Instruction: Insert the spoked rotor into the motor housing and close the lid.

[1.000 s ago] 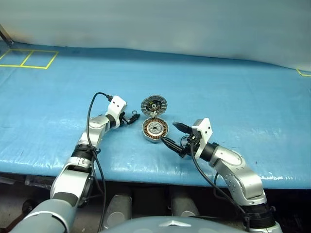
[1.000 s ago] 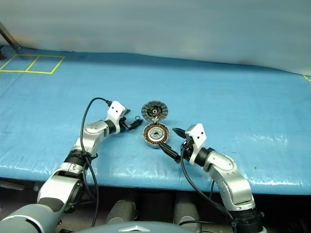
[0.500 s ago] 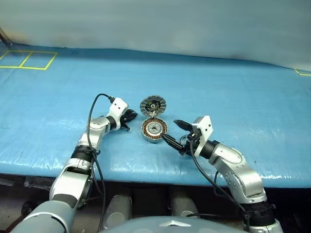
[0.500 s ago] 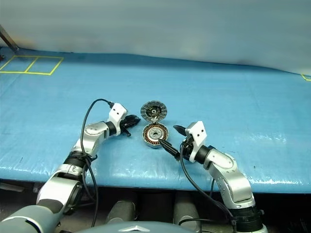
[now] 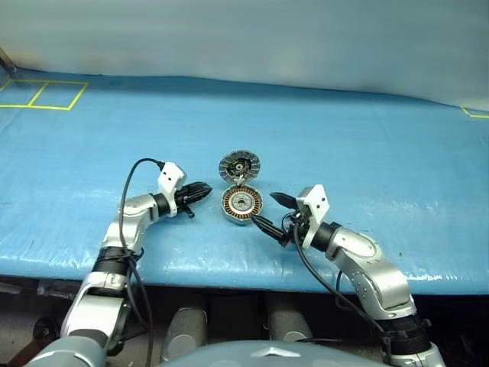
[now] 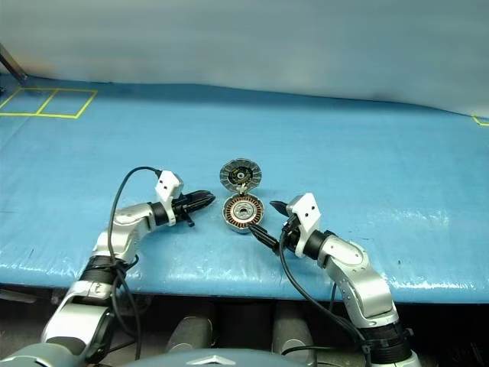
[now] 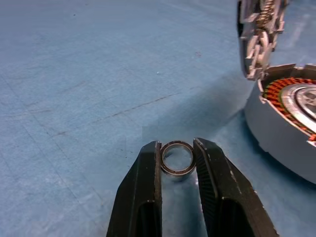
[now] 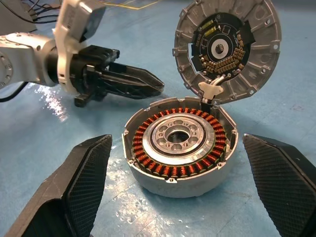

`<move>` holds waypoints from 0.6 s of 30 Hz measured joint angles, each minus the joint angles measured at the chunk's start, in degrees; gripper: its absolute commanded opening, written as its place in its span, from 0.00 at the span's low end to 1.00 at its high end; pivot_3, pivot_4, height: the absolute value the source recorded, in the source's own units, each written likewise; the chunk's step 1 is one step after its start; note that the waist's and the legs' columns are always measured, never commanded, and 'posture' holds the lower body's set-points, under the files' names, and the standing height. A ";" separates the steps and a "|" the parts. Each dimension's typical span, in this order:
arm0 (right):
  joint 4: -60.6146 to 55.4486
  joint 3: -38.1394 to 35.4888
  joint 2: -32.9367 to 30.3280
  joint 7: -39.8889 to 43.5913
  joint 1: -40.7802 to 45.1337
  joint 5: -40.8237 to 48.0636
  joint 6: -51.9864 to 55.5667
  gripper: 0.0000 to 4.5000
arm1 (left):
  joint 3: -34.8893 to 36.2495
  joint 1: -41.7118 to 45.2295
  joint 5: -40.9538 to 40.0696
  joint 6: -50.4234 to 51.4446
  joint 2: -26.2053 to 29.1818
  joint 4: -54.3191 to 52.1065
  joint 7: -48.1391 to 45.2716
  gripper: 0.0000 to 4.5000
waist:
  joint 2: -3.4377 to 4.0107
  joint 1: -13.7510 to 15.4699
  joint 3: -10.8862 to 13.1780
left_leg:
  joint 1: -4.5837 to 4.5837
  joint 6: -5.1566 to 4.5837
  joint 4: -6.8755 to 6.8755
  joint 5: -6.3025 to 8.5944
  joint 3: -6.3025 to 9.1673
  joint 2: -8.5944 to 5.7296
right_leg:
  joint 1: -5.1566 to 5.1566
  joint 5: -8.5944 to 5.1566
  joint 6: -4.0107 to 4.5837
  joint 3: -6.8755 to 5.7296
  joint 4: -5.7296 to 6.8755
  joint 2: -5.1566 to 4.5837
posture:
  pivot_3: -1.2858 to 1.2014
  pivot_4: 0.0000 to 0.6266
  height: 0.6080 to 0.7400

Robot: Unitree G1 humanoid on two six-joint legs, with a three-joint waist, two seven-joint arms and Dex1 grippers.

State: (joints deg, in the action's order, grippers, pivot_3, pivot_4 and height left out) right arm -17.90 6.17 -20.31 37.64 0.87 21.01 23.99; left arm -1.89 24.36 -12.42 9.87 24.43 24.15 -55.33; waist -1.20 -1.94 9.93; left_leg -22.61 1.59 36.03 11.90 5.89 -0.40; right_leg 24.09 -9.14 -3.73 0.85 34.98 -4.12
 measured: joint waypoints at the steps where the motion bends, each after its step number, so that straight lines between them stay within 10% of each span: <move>1: 0.19 0.01 -0.24 0.05 0.01 -0.11 -0.01 1.00 | 0.04 -0.17 -0.06 0.68 1.26 -1.80 -1.04 0.14 | 0.00 0.01 0.00 | 0.00 0.00 0.00 0.00 -0.01 0.00 | 0.00 0.00 0.00 0.00 0.00 0.00 | 0.52 0.24 1.00; 18: 2.41 1.45 -3.04 2.04 0.10 -2.94 -0.95 1.00 | -5.70 1.37 -4.14 5.91 1.44 -13.18 -9.40 0.14 | 0.00 0.44 0.00 | -0.04 0.00 0.01 0.00 -0.02 0.00 | 0.00 0.00 0.00 0.00 -0.05 0.00 | 0.52 0.24 1.00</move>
State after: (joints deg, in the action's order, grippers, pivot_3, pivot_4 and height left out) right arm -15.49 7.62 -23.35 39.68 0.97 18.07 23.05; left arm -7.58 25.72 -16.56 15.79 25.87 10.98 -64.73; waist -1.20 -1.50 9.94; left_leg -22.65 1.59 36.04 11.90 5.87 -0.40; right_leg 24.09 -9.14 -3.73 0.85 34.93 -4.13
